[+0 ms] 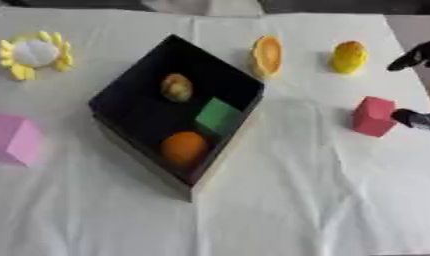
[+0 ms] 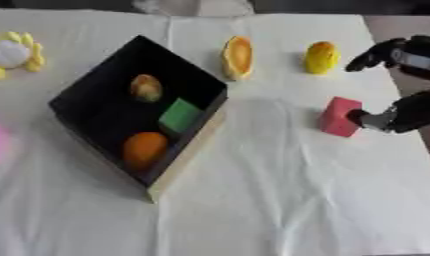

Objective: Pick up objects on the table and place them in the box.

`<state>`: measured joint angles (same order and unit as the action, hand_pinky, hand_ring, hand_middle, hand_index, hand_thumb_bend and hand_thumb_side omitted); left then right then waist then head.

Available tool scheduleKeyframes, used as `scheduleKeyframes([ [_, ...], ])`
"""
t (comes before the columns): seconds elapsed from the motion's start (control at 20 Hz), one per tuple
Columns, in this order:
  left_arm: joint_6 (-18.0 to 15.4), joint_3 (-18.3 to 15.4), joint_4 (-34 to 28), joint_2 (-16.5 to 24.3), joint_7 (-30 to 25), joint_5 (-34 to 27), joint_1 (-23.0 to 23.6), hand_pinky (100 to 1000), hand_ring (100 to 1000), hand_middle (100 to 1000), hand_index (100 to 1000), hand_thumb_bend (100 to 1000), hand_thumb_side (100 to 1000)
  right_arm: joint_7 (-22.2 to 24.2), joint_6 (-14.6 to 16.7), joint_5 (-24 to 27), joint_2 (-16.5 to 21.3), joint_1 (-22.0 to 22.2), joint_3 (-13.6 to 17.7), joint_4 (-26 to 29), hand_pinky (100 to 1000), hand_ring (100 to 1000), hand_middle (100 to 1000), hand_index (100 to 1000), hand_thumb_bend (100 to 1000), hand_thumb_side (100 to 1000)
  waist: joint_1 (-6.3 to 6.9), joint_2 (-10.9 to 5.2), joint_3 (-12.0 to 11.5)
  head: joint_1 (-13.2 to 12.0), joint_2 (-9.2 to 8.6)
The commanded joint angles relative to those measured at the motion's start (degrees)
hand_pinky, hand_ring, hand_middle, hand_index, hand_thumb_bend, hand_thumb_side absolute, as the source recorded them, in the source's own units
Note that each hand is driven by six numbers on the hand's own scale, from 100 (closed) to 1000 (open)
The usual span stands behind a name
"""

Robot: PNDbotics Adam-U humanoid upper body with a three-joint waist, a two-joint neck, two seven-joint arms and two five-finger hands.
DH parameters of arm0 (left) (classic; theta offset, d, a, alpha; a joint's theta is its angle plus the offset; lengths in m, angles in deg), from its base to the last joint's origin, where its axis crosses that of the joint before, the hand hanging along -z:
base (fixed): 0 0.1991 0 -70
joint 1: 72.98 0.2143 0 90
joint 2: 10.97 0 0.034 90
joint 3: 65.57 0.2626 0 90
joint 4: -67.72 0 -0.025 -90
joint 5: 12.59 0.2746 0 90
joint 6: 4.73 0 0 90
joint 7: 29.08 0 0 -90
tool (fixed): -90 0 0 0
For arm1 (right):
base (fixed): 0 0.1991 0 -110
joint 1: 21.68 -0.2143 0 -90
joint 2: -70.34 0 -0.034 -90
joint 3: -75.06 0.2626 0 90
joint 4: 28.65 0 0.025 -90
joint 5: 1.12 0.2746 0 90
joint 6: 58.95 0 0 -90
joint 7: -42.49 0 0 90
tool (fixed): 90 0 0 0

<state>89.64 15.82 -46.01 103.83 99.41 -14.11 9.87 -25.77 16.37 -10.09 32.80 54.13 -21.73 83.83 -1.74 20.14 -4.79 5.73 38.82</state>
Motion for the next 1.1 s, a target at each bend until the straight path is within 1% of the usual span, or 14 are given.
scheduleKeyframes([
  [0.05,-0.1,-0.4,-0.9,0.9,-0.2,-0.4,-0.6,795,716,716,888,244,544,-0.1,-0.9,-0.4,0.7,-0.9,-0.2,-0.7,894,914,831,876,372,369,-0.49,-0.15,-0.2,0.3,0.13],
  [0.25,-0.1,-0.3,-0.9,0.6,-0.2,-0.5,-0.6,795,715,715,888,243,546,-0.3,-1.6,-1.3,-0.3,-1.7,-1.2,-2.0,897,919,836,879,393,371,-0.3,-0.01,-0.3,0.5,-0.05],
  [0.5,-0.1,-0.4,-0.9,0.3,-0.1,-0.6,-0.6,795,715,715,888,242,547,-0.5,-1.7,-2.0,-1.2,-2.2,-1.7,-3.5,898,920,840,881,391,374,-0.01,0.39,-0.4,0.3,-0.24],
  [0.8,-0.2,-0.5,-0.9,-0.3,0.1,-0.8,-0.6,795,714,715,888,239,549,-0.9,-1.4,-2.5,-2.0,-2.7,-2.0,-4.8,897,923,848,882,394,383,0.43,1.15,-0.7,-0.2,-1.44],
  [1.1,-0.2,-0.5,-0.9,-0.8,0.2,-1.0,-0.5,795,713,714,887,235,553,-0.8,-1.0,-3.1,-2.5,-3.0,-2.4,-6.6,899,928,856,885,401,394,0.82,1.74,-1.0,0.1,-2.45],
])
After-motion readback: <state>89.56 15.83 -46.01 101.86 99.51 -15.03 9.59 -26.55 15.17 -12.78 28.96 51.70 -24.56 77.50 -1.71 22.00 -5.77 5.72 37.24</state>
